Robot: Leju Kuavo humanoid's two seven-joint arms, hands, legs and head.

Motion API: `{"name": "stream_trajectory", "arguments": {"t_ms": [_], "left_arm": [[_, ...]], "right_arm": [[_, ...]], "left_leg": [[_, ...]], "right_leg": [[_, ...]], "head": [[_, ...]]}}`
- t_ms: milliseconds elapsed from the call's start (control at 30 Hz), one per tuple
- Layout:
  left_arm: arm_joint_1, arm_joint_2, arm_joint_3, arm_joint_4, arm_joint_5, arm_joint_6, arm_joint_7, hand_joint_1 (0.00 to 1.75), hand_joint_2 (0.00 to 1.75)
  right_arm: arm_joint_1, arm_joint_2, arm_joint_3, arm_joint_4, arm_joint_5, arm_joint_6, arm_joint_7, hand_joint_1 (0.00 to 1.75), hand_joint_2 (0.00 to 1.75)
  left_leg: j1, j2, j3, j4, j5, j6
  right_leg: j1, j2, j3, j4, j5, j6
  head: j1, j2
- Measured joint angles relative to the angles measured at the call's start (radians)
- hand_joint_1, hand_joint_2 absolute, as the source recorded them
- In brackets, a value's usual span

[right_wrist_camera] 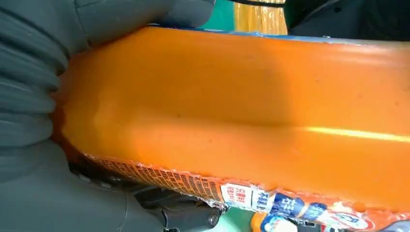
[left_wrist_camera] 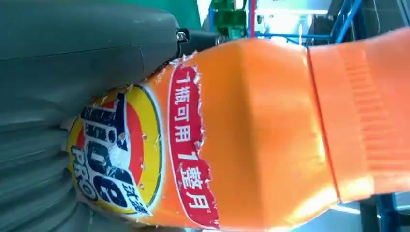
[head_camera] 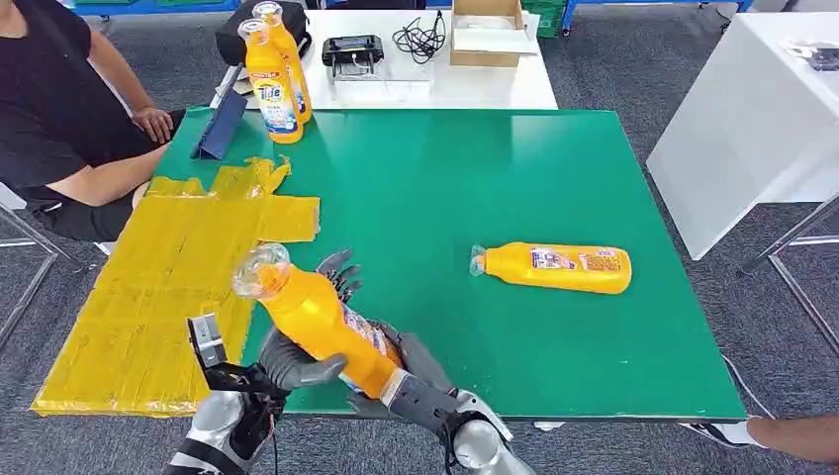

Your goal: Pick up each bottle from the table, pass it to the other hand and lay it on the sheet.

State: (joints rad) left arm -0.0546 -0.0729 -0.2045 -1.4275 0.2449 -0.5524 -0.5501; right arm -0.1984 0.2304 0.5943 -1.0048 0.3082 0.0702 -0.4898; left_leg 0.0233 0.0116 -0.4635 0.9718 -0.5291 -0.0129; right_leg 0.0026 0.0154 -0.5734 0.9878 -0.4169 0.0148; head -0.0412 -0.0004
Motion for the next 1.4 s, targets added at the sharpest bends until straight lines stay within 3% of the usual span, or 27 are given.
{"name": "stream_trajectory", "arguments": {"t_ms": [1267, 1300, 1333, 1400], "left_arm": [[-0.002, 0.016, 0.002, 0.033, 0.099, -0.060, 0.022, 1.75, 1.75], [-0.002, 0.016, 0.002, 0.033, 0.099, -0.060, 0.022, 1.75, 1.75], [-0.002, 0.016, 0.002, 0.033, 0.099, -0.060, 0.022, 1.75, 1.75], [-0.002, 0.016, 0.002, 0.033, 0.099, -0.061, 0.022, 1.75, 1.75]], "right_arm": [[-0.029, -0.001, -0.004, 0.029, 0.012, -0.009, -0.021, 1.75, 1.75], [-0.029, -0.001, -0.004, 0.029, 0.012, -0.009, -0.021, 1.52, 1.75], [-0.029, -0.001, -0.004, 0.029, 0.012, -0.009, -0.021, 0.00, 1.75], [-0.029, -0.002, -0.004, 0.029, 0.016, -0.015, -0.021, 0.00, 1.75]], "left_leg": [[0.000, 0.000, 0.000, 0.000, 0.000, 0.000], [0.000, 0.000, 0.000, 0.000, 0.000, 0.000], [0.000, 0.000, 0.000, 0.000, 0.000, 0.000], [0.000, 0.000, 0.000, 0.000, 0.000, 0.000]], "right_leg": [[0.000, 0.000, 0.000, 0.000, 0.000, 0.000], [0.000, 0.000, 0.000, 0.000, 0.000, 0.000], [0.000, 0.000, 0.000, 0.000, 0.000, 0.000], [0.000, 0.000, 0.000, 0.000, 0.000, 0.000]], "head": [[0.000, 0.000], [0.000, 0.000], [0.000, 0.000], [0.000, 0.000]]}}
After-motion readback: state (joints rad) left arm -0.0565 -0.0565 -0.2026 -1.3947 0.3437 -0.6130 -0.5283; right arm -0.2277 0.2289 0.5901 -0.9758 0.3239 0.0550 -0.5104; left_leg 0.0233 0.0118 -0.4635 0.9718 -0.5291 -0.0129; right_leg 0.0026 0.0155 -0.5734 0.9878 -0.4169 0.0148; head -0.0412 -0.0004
